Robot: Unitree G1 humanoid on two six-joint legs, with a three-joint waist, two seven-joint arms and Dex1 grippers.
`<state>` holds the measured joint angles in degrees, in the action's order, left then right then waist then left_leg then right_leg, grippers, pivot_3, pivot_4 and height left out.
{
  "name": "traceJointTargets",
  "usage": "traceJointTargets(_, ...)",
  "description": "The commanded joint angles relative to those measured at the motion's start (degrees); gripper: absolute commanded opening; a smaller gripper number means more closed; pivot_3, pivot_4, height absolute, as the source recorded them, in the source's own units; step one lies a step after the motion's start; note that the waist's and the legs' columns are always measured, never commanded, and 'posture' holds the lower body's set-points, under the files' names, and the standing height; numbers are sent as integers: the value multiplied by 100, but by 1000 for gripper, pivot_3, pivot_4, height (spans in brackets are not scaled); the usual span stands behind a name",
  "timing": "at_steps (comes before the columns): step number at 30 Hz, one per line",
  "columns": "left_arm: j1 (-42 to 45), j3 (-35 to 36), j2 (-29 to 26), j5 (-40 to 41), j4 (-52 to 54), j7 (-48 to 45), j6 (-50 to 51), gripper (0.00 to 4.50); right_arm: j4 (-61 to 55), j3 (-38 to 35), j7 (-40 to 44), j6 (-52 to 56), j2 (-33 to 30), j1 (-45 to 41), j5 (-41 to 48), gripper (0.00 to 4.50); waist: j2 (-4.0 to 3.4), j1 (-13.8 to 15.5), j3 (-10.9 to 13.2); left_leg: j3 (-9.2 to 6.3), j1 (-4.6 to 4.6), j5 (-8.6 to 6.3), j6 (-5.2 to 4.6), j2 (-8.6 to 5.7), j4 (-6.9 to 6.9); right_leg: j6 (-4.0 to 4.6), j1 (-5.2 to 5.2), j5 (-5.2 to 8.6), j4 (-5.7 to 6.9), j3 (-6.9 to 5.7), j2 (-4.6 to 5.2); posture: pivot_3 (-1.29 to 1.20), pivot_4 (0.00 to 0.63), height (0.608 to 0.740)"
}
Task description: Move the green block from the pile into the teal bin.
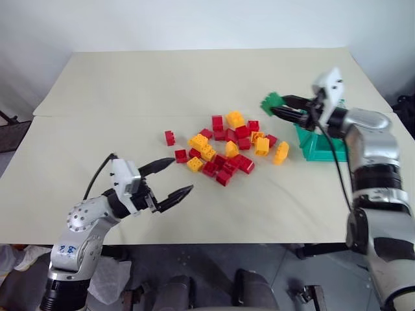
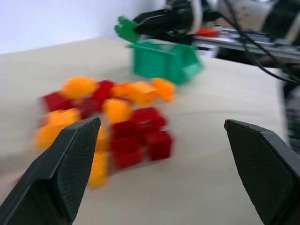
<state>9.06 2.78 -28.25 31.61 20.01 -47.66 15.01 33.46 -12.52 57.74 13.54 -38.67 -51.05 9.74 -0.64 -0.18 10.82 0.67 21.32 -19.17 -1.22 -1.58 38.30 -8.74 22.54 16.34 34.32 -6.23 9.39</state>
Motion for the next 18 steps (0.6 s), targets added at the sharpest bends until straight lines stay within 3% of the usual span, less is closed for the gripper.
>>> traceJointTargets(1,318,-238,5,66,8,-307,-9,4500,-493,-560,-692,197,-504,445,89,1452,-1,3,0,11,-2,0,0,2,0,0,-1,0,0,0,-1,0,150,740)
traceJointTargets(11,854,-323,118,-115,-640,-546,-224,4500,-182,-557,-1650,356,-496,919,50,1452,0,5,0,78,-7,3,-5,15,10,4,-5,-1,-17,12,-5,0,150,740)
traceJointTargets(18,829,-278,50,-230,-779,-540,-300,4500,2,-466,-1721,-1,-598,854,22,3719,0,33,1,72,2,2,-6,13,21,4,-8,-2,-24,11,-5,0,150,740)
